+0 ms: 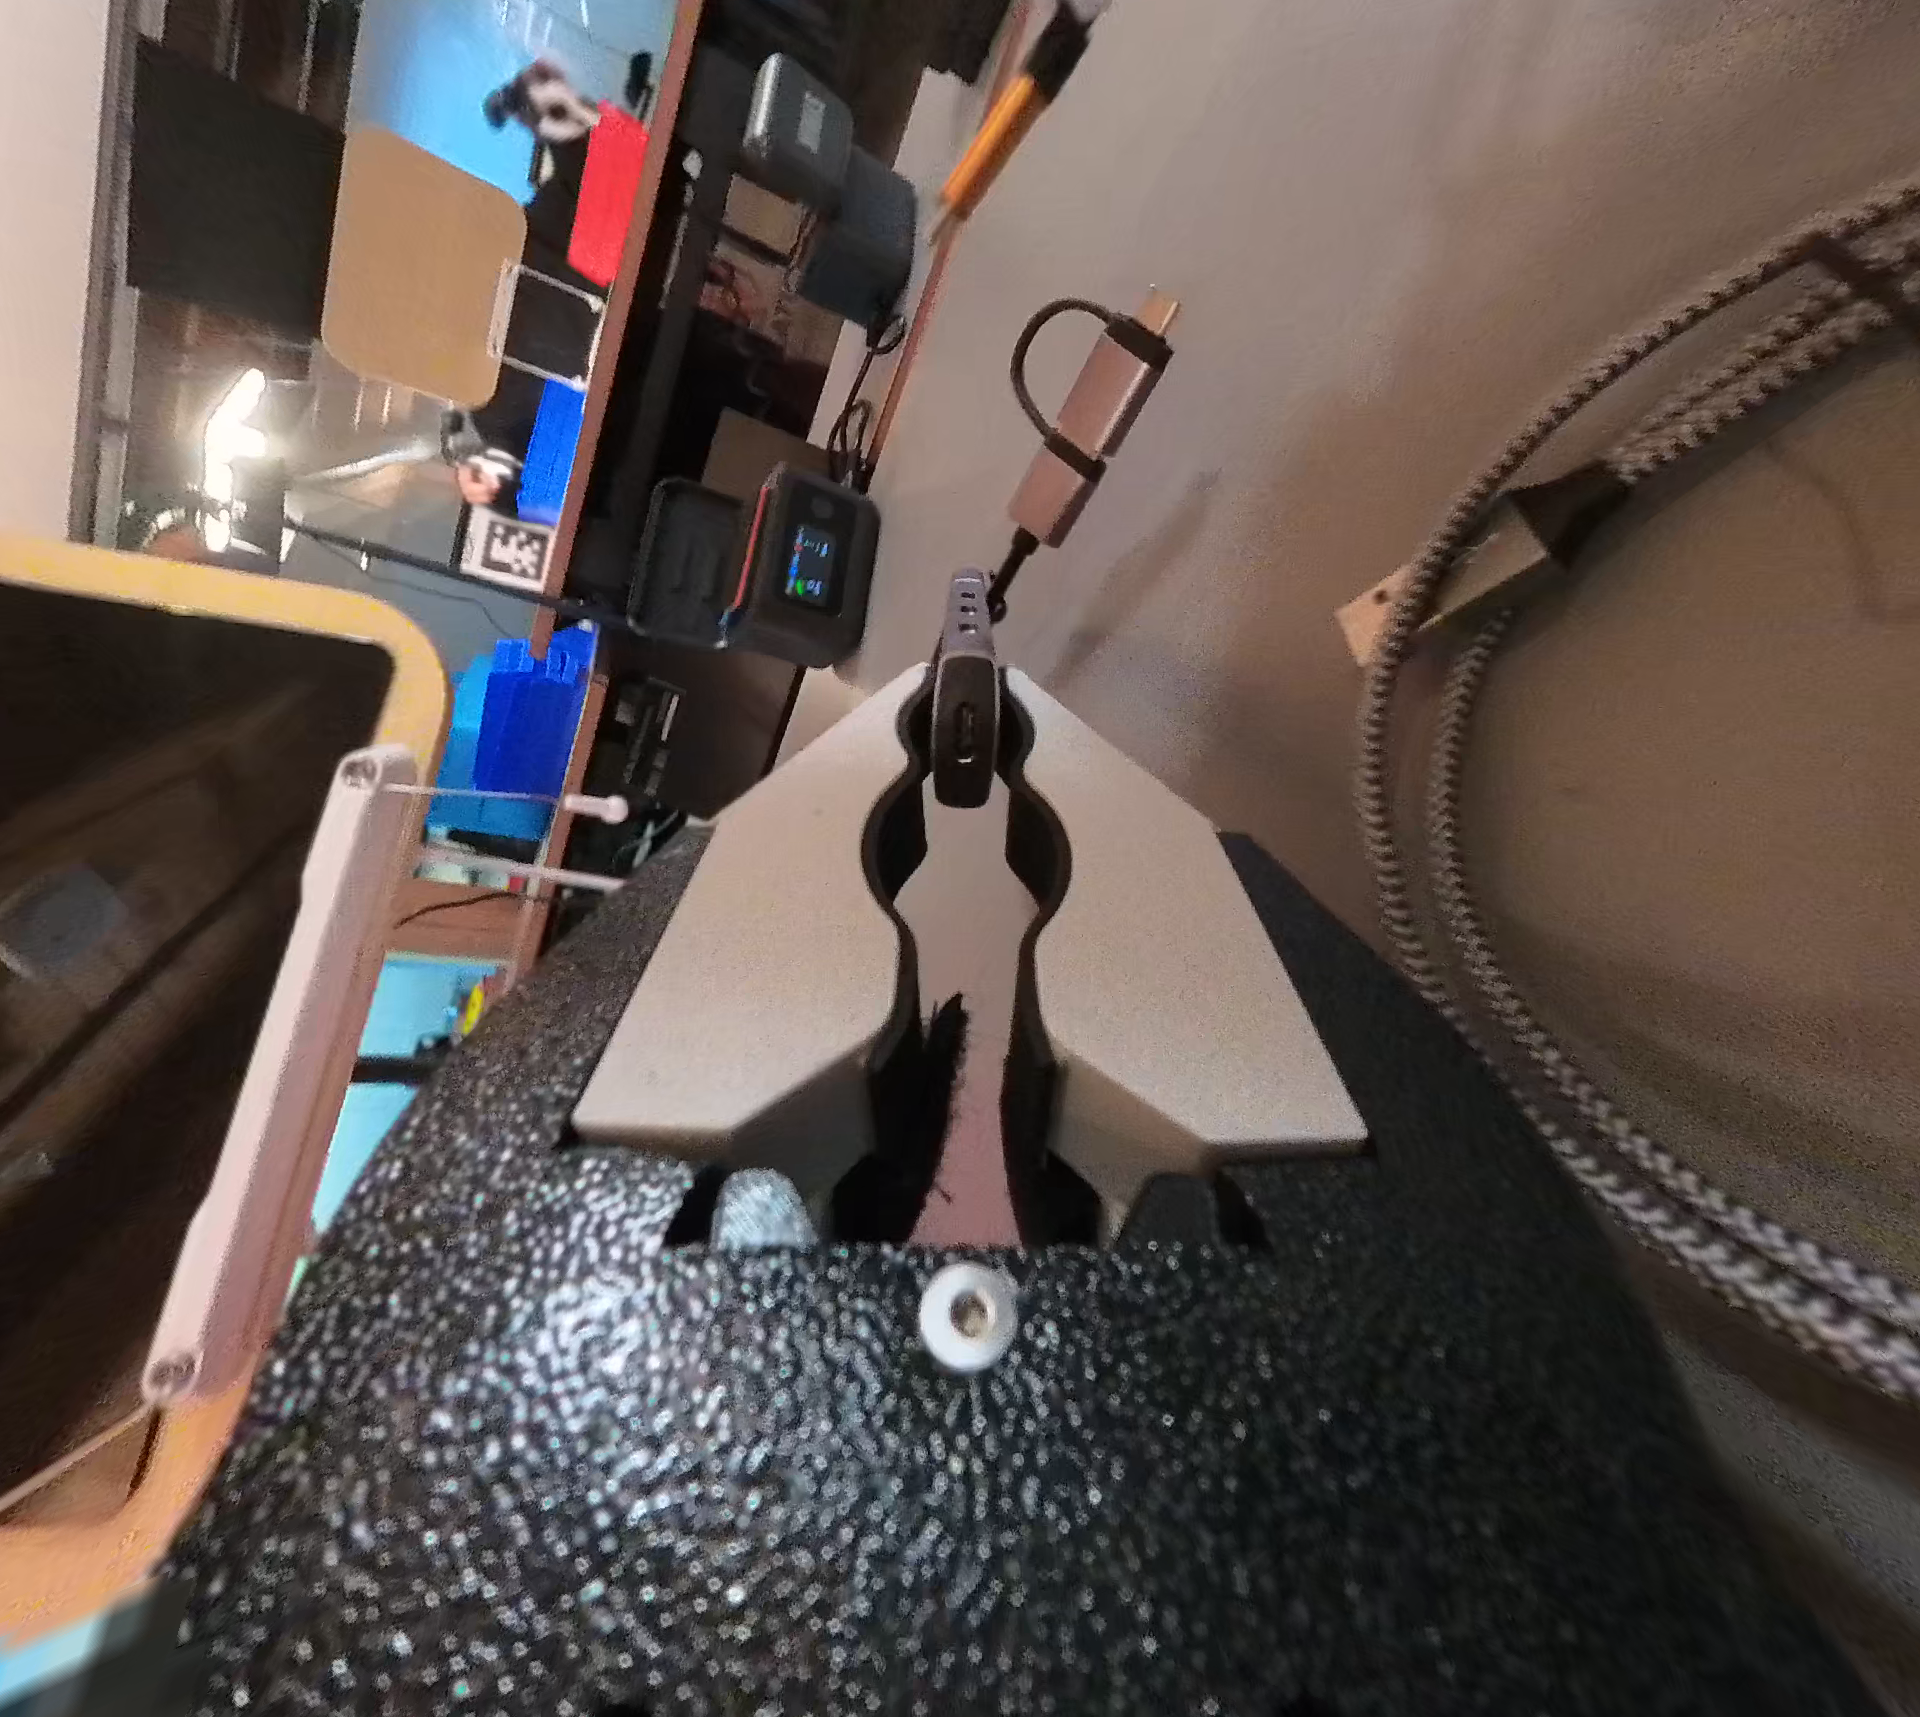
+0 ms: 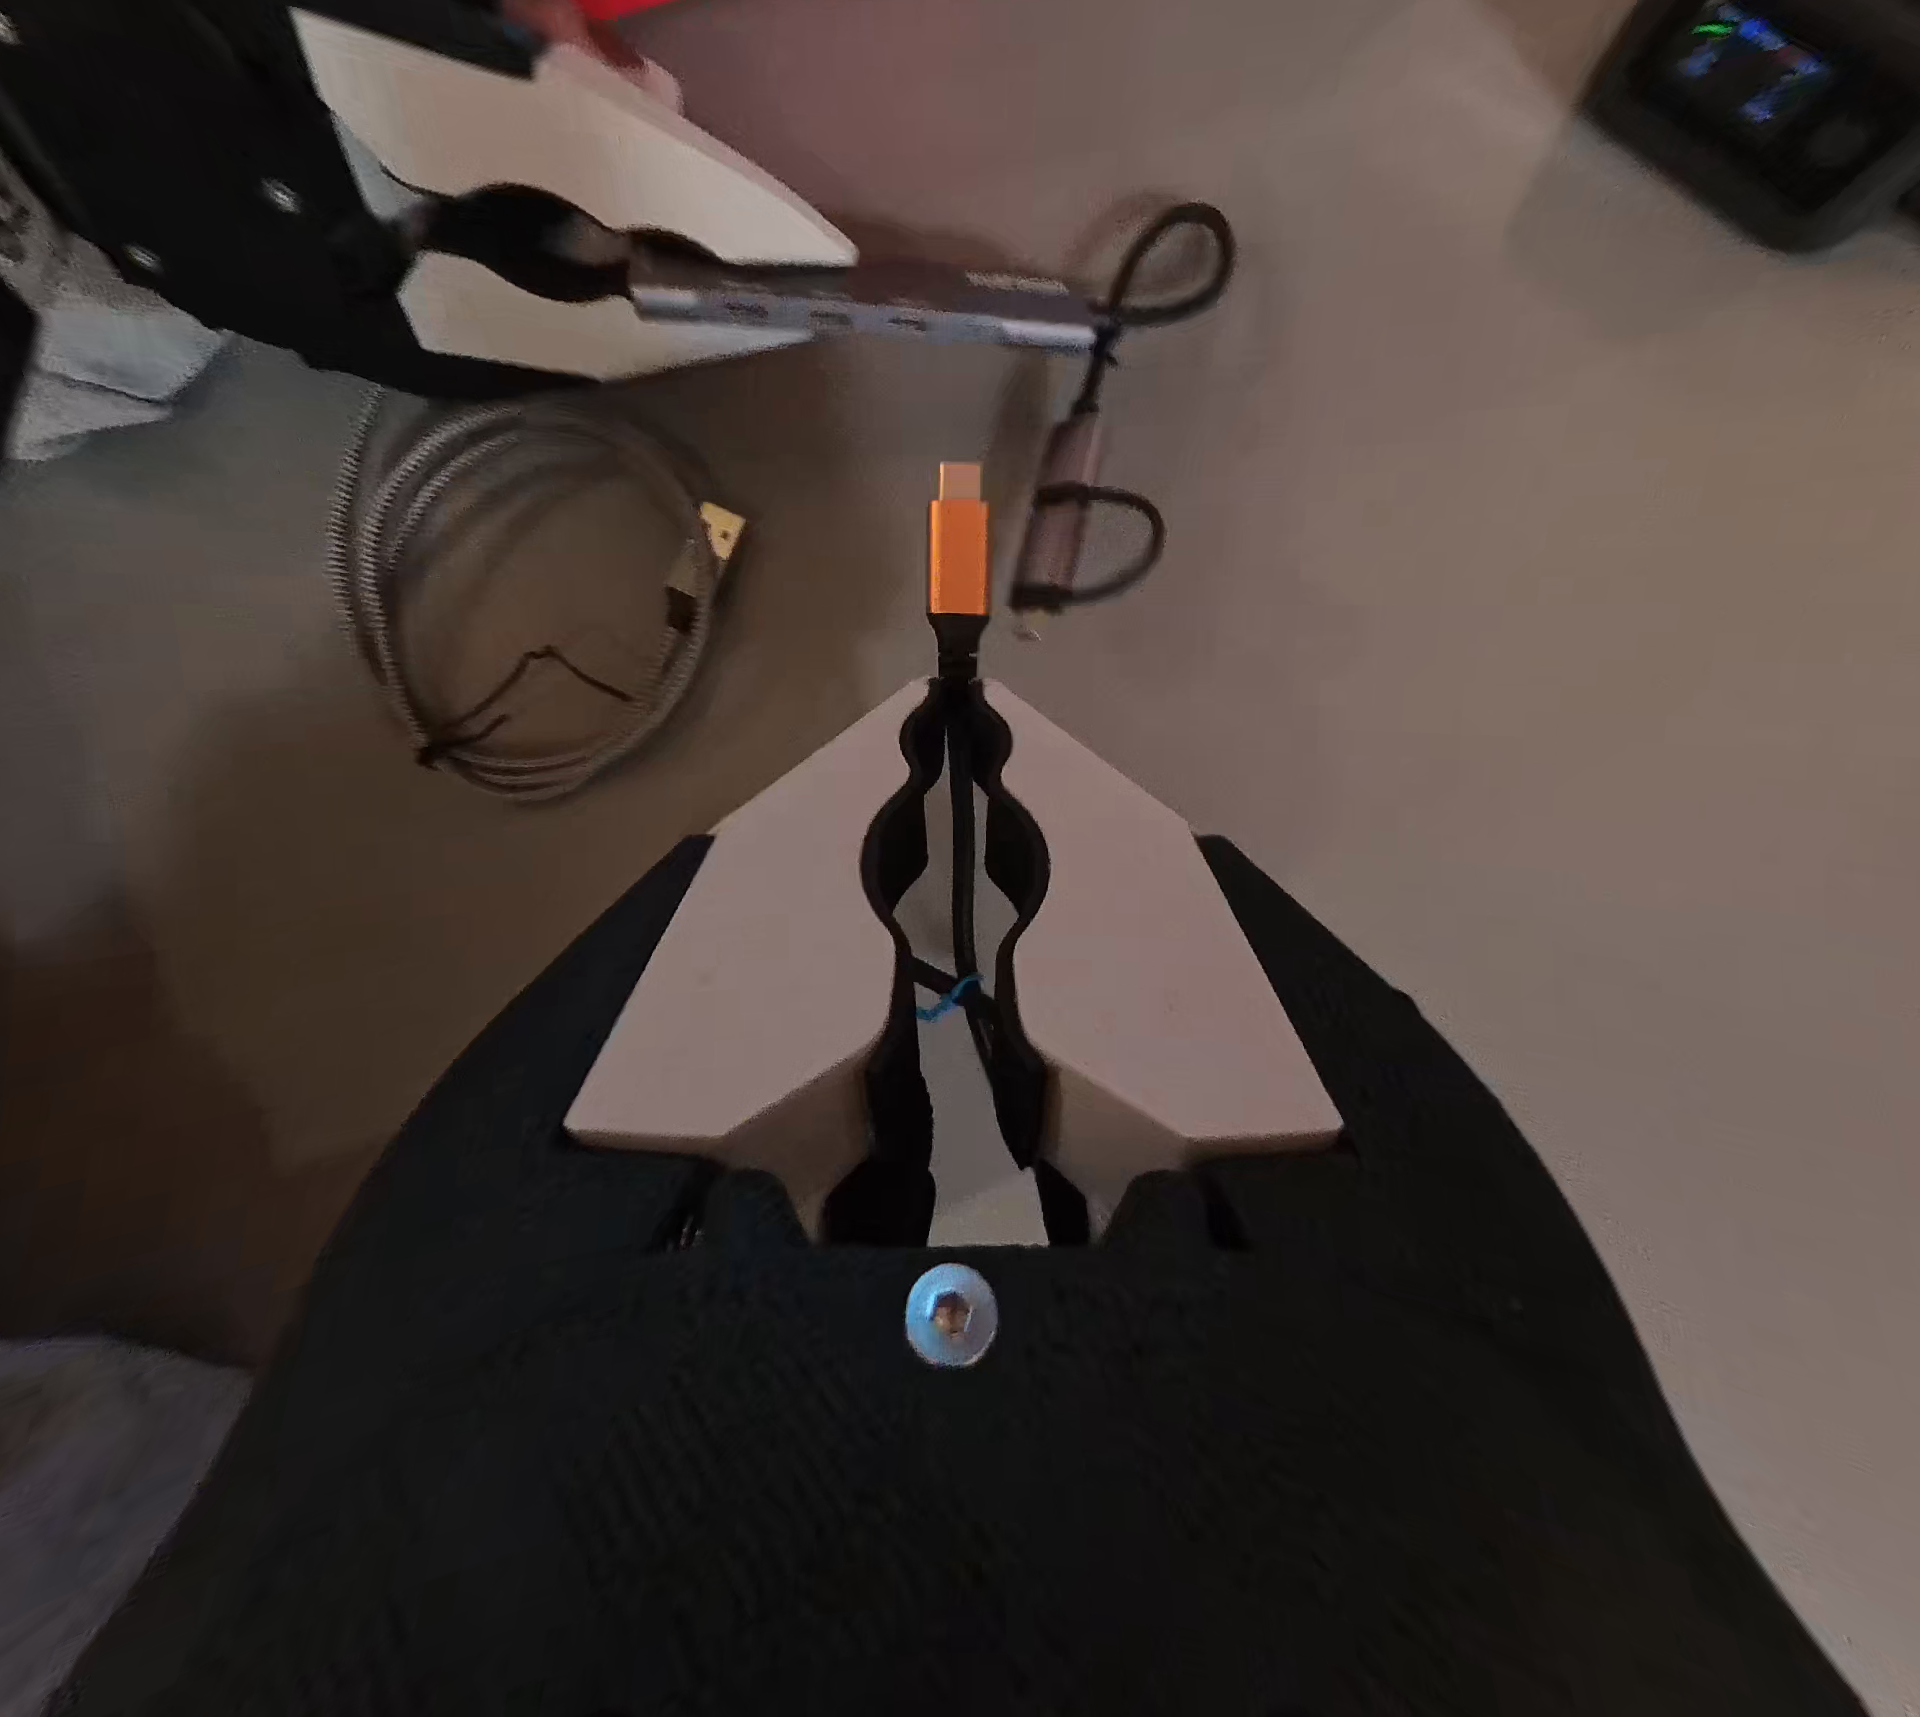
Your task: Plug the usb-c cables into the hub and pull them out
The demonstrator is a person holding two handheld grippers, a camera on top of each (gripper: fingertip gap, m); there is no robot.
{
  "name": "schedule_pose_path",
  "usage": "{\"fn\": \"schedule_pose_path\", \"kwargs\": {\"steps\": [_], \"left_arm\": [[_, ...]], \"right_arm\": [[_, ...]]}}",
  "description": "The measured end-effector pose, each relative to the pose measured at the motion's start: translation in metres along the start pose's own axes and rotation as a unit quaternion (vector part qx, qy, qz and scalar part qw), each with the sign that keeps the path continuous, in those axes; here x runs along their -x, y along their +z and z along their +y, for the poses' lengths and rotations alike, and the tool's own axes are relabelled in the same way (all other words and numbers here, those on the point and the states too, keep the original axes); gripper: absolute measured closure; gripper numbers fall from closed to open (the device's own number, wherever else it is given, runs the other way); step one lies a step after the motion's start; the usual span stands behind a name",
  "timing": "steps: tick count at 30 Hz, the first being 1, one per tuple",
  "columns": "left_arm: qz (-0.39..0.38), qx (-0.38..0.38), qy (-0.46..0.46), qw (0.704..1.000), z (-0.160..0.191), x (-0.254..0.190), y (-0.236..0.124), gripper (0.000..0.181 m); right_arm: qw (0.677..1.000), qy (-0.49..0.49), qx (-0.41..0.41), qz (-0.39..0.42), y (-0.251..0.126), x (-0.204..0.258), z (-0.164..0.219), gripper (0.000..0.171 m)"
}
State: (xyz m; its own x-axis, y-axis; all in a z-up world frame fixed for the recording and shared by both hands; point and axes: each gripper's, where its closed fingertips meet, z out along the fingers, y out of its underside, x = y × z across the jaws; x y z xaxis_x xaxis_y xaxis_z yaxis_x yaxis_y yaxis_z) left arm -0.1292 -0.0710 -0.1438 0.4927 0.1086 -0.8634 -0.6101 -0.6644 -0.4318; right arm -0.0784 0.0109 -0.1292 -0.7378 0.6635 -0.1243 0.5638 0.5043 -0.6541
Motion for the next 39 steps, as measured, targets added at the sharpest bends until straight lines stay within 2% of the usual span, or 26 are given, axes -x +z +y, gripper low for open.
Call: {"fn": "schedule_pose_path", "kwargs": {"steps": [1,5,8,12,19,29,33,39], "left_arm": [[0.007,-0.010,0.013,1.000,-0.002,-0.005,0.000,0.174],[0.014,-0.022,0.069,0.997,-0.011,-0.019,-0.005,0.174],[0.009,-0.017,0.096,0.995,-0.012,-0.025,-0.006,0.175],[0.006,-0.015,0.104,0.994,-0.013,-0.027,-0.006,0.175],[0.005,-0.011,0.118,0.993,-0.014,-0.030,-0.006,0.174],[-0.004,-0.005,0.178,0.984,-0.016,-0.032,-0.006,0.174],[0.000,-0.011,0.176,0.984,-0.015,-0.032,-0.008,0.174],[0.010,-0.009,0.139,0.990,-0.012,-0.031,-0.008,0.174]], "right_arm": [[1.000,0.000,0.008,-0.015,0.005,0.009,-0.001,0.169],[0.997,-0.020,0.042,-0.061,0.026,0.036,-0.002,0.170],[0.995,-0.021,0.093,-0.028,0.035,0.028,0.007,0.169],[0.993,-0.031,0.111,-0.006,0.040,0.025,0.008,0.169],[0.992,-0.031,0.110,-0.044,0.050,0.032,0.009,0.169],[0.990,-0.047,0.124,-0.055,0.050,0.039,0.011,0.169],[0.991,-0.057,0.120,-0.033,0.049,0.033,0.008,0.169],[0.993,-0.061,0.091,-0.049,0.045,0.036,0.001,0.169]]}}
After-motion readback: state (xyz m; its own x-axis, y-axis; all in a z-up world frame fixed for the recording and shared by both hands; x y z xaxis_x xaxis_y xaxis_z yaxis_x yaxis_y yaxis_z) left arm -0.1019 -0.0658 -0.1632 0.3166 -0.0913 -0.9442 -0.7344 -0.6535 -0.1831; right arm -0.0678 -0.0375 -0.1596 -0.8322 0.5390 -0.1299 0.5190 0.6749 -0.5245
